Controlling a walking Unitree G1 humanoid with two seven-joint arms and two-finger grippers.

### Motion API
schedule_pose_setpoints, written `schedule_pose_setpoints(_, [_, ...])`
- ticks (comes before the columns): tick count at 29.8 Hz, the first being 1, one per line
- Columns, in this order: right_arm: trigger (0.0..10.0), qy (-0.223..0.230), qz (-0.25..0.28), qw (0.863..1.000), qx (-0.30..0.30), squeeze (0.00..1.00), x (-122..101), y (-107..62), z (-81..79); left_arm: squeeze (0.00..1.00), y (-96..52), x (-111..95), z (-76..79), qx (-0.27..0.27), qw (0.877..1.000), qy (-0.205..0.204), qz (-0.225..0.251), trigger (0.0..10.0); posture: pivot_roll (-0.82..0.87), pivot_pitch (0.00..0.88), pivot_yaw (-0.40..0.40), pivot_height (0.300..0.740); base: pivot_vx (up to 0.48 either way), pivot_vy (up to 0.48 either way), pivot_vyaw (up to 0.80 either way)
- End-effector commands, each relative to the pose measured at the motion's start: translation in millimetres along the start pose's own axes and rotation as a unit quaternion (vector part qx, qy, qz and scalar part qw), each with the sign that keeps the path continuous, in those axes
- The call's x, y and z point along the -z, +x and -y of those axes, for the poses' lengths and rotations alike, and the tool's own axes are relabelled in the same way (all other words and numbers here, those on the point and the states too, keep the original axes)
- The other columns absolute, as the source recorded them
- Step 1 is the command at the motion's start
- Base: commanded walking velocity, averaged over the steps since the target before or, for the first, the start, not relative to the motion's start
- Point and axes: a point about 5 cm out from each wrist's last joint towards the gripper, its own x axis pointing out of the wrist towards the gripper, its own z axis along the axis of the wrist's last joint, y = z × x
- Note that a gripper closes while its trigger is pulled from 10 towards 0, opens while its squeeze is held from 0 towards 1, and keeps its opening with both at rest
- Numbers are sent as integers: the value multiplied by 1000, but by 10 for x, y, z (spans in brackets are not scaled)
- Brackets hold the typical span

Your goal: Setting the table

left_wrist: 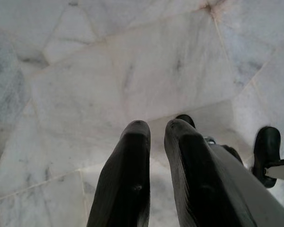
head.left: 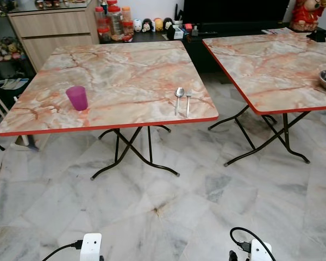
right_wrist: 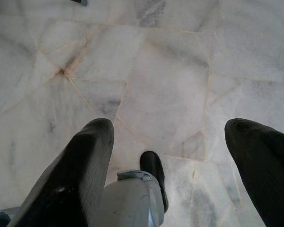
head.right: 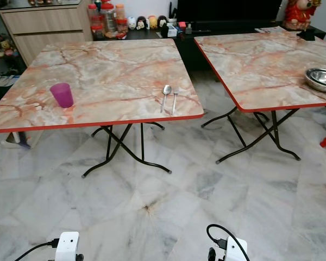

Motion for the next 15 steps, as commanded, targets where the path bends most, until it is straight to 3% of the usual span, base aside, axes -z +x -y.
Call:
schedule_pose_setpoints(1, [10000, -12, 5, 1000, -9, 0, -54, 16, -10, 0, 5, -14, -5, -9, 1000, -11, -2, 10000, -93, 0, -12, 740, 0, 0, 0])
schedule_pose_setpoints(13, [10000, -27, 18, 999, -8, 0, -142, 44, -64, 0, 7, -31, 4, -13, 1000, -20, 5, 10000, -80, 0, -3, 740, 0, 0, 0])
schedule_pose_setpoints(15, [10000, -27, 19, 999, -8, 0, -145, 45, -74, 0, 6, -29, -10, -15, 1000, -19, 6, 10000, -79, 0, 0, 740, 0, 0, 800])
